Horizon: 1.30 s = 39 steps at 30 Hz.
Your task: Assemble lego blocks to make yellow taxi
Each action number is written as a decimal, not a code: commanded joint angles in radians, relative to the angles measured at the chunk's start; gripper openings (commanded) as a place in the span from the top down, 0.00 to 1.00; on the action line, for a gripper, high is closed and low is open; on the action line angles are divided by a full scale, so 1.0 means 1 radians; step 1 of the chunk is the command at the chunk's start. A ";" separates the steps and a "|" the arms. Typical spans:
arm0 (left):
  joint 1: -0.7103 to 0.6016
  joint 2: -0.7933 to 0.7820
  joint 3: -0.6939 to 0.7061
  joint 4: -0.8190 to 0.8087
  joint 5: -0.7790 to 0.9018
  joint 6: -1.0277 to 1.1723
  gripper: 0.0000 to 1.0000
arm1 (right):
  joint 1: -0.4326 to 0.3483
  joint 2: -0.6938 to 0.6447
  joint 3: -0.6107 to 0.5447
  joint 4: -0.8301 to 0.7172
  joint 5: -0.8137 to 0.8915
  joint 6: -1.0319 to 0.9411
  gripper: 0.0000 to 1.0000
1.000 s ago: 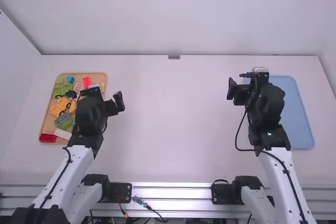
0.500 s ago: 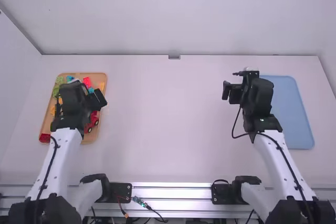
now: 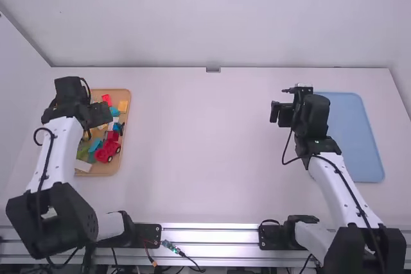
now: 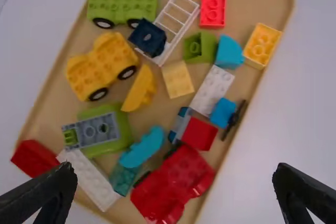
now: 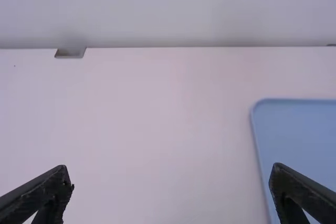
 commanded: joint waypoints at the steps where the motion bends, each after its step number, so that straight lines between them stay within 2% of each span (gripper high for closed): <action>1: 0.010 0.034 0.052 -0.019 -0.030 0.041 0.01 | 0.000 0.003 0.033 0.000 0.002 0.003 0.01; 4: 0.010 0.057 0.074 -0.056 -0.095 0.041 0.01 | 0.000 0.003 0.033 0.000 0.002 0.003 0.01; 7: 0.004 0.063 0.079 -0.018 -0.126 0.060 0.01 | 0.000 0.003 0.033 0.008 0.002 0.003 0.01; 10: 0.016 0.066 0.079 0.124 -0.061 0.336 0.01 | 0.000 0.003 0.033 0.031 0.001 0.002 0.01; 13: 0.041 0.066 0.086 0.152 -0.005 0.416 0.01 | 0.000 0.003 0.033 0.041 0.002 -0.002 0.01; 17: 0.084 0.066 0.116 0.116 -0.012 0.462 0.01 | 0.000 0.003 0.033 0.052 0.005 -0.053 0.01; 21: 0.180 0.083 0.164 0.114 0.140 0.549 0.01 | 0.000 0.003 0.033 0.051 0.005 -0.053 0.01; 24: 0.275 0.147 0.253 0.059 0.257 0.569 0.01 | 0.000 0.003 0.033 0.052 0.005 -0.054 0.01; 27: 0.342 0.249 0.374 -0.038 0.351 0.633 0.01 | 0.000 0.003 0.033 0.052 0.005 -0.053 0.01; 28: 0.359 0.309 0.438 -0.110 0.401 0.742 0.01 | 0.000 0.003 0.033 0.052 0.005 -0.054 0.01; 29: 0.359 0.317 0.446 -0.119 0.406 0.763 0.01 | 0.000 0.003 0.033 0.052 0.005 -0.054 0.01; 30: 0.361 0.374 0.495 -0.176 0.398 0.876 0.01 | 0.000 0.003 0.033 0.052 0.005 -0.054 0.01; 32: 0.352 0.454 0.557 -0.225 0.288 0.926 0.01 | 0.000 0.003 0.033 0.051 0.005 -0.054 0.01; 39: 0.348 0.617 0.620 -0.260 0.179 1.127 0.01 | 0.000 0.003 0.033 0.047 0.005 -0.054 0.01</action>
